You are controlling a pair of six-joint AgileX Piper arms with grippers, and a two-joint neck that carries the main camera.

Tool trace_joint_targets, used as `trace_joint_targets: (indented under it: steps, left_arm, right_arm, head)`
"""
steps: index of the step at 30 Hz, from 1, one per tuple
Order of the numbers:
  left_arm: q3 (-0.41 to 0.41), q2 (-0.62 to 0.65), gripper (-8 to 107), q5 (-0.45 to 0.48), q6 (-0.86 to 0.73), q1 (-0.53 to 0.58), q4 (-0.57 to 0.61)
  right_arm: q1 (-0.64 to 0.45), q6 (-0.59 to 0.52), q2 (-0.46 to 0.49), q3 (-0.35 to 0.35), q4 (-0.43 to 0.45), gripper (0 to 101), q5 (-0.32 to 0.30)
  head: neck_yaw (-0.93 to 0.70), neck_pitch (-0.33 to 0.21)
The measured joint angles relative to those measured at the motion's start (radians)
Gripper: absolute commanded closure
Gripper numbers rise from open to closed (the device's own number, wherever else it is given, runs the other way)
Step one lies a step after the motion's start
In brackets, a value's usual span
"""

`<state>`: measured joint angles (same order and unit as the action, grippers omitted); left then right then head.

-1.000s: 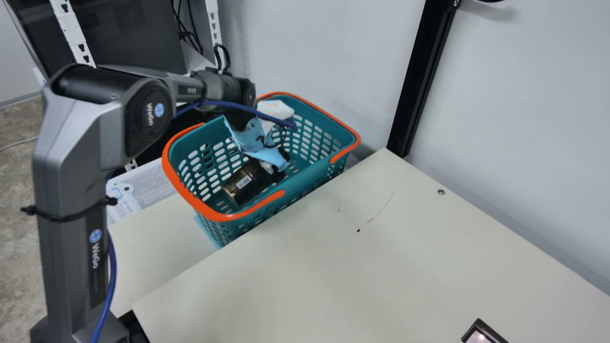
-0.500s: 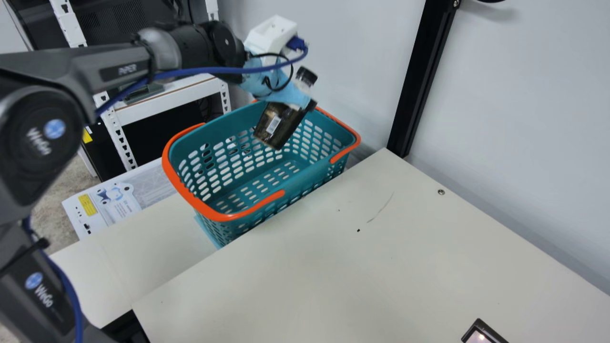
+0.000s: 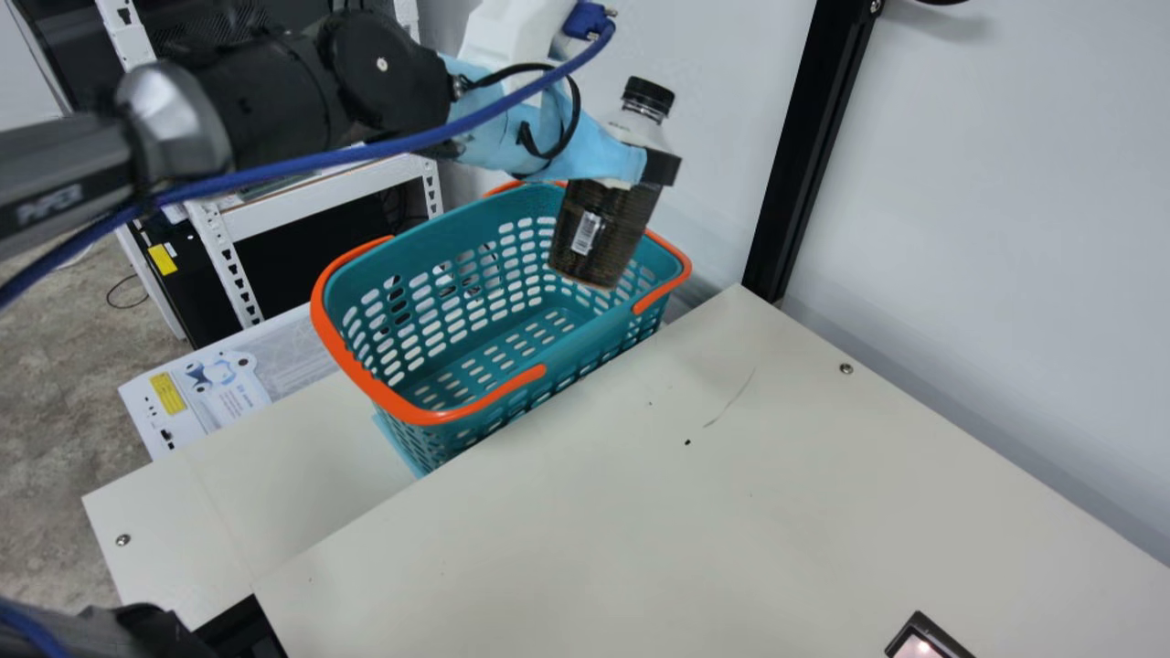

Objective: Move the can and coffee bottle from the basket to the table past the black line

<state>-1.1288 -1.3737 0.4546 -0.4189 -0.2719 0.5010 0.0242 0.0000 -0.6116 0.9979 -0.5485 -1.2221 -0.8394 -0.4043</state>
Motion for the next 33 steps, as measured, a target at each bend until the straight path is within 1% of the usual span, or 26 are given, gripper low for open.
trace_joint_targets:
  steps: [6,11,13,17,18,22,25,31,33]
  left_arm:
    - [0.051,0.103,89,0.002,0.136,0.122,-0.083]
    - [0.065,0.158,89,0.019,0.272,0.226,-0.175]
    - [0.067,0.179,89,0.027,0.33,0.265,-0.212]
    - [0.065,0.206,89,0.045,0.455,0.347,-0.294]
    - [0.061,0.211,89,0.054,0.49,0.369,-0.32]
    - [0.052,0.223,89,0.066,0.603,0.437,-0.398]
    - [0.044,0.224,89,0.071,0.685,0.482,-0.458]
    - [0.029,0.222,89,0.082,0.84,0.566,-0.57]
    - [0.027,0.22,89,0.087,0.889,0.592,-0.605]
  right_arm:
    - [0.0,0.0,0.0,0.0,0.0,0,0.0]
    - [0.0,0.0,0.0,0.0,0.0,0,0.0]
    - [0.0,0.0,0.0,0.0,0.0,0,0.0]
    - [0.0,0.0,0.0,0.0,0.0,0,0.0]
    - [0.0,0.0,0.0,0.0,0.0,0,0.0]
    - [0.0,0.0,0.0,0.0,0.0,0,0.0]
    - [0.0,0.0,0.0,0.0,0.0,0,0.0]
    - [0.0,0.0,0.0,0.0,0.0,0,0.0]
    - [0.0,0.0,0.0,0.0,0.0,0,0.0]
  head:
    - [0.0,0.0]
    - [0.005,0.0]
    - [0.036,0.0]
    - [0.128,0.02]
    - [0.143,0.015]
    - [0.23,0.041]
    - [0.307,0.041]
    - [0.486,0.072]
    - [0.522,0.072]
